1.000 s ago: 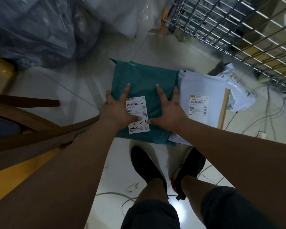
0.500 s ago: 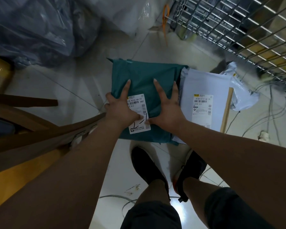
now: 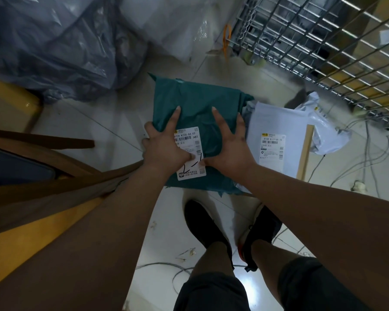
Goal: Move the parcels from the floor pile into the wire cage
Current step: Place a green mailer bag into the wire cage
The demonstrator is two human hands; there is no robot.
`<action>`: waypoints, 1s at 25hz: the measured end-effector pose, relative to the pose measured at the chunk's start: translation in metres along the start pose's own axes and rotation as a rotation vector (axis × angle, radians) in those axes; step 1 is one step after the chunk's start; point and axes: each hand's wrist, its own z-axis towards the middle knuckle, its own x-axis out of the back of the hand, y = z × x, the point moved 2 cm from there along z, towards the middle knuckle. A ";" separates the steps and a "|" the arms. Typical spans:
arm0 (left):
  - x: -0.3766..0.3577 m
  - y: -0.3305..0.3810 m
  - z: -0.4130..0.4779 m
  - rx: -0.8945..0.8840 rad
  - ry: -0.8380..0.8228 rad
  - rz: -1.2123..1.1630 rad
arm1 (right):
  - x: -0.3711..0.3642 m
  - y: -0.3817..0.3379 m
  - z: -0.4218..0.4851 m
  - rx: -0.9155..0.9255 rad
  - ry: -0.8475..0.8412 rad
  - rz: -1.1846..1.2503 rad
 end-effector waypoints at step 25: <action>0.232 0.249 -0.224 0.006 0.077 -0.023 | 0.350 -0.187 -0.139 0.129 -0.069 -0.255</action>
